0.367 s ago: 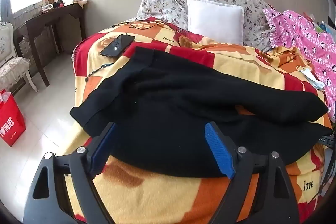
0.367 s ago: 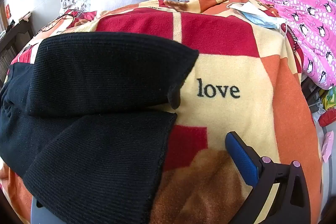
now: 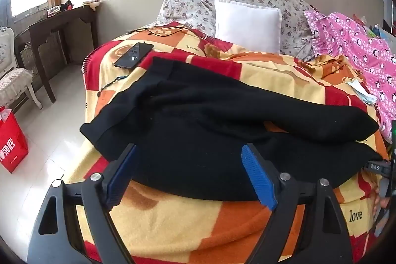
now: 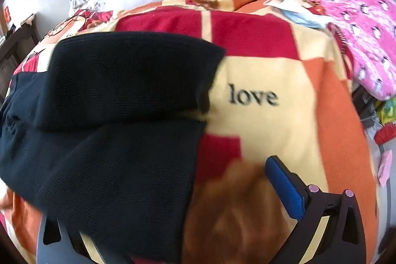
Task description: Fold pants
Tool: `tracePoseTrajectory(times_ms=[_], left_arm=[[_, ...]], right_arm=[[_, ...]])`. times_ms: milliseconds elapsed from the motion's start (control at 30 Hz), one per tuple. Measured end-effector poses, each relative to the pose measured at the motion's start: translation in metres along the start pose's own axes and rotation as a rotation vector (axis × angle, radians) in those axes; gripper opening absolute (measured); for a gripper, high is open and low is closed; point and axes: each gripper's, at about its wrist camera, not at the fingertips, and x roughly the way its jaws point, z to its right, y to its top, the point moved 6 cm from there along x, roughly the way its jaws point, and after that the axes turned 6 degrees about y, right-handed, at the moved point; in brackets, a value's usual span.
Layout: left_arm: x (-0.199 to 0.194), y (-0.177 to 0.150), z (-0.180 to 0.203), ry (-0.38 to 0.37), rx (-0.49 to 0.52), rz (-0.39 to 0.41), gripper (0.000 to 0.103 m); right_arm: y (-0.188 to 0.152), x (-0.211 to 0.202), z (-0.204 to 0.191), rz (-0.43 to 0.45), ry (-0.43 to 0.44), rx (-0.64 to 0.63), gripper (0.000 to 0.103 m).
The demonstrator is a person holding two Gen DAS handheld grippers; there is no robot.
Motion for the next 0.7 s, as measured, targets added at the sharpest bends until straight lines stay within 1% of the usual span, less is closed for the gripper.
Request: tracePoseTrajectory(times_ms=[100, 200, 267, 367, 400, 467, 567, 700], left_arm=[[0.001, -0.002, 0.009, -0.016, 0.017, -0.006, 0.085], [0.003, 0.001, 0.017, -0.03, 0.024, -0.011, 0.085], [0.002, 0.001, 0.023, -0.04, 0.029, -0.012, 0.085], [0.004, 0.002, 0.031, -0.04, 0.04, -0.012, 0.085], [0.004, 0.002, 0.034, -0.04, 0.044, -0.013, 0.085], [0.004, 0.002, 0.039, -0.041, 0.053, -0.018, 0.085], [0.007, 0.001, 0.046, -0.041, 0.068, -0.019, 0.085], [0.01, 0.002, 0.051, -0.044, 0.067, -0.025, 0.085]], right_arm=[[-0.015, -0.024, -0.002, 0.037, 0.019, -0.007, 0.102], [-0.019, -0.044, -0.006, 0.071, 0.037, -0.015, 0.102], [-0.02, -0.061, -0.011, 0.094, 0.077, -0.017, 0.102], [-0.016, -0.076, -0.026, 0.116, 0.129, -0.045, 0.102], [-0.011, -0.077, -0.031, 0.12, 0.137, -0.059, 0.102], [-0.004, -0.081, -0.041, 0.127, 0.126, -0.088, 0.102], [0.002, -0.087, -0.05, 0.151, 0.167, -0.092, 0.102], [0.007, -0.078, -0.067, 0.13, 0.19, -0.121, 0.102]])
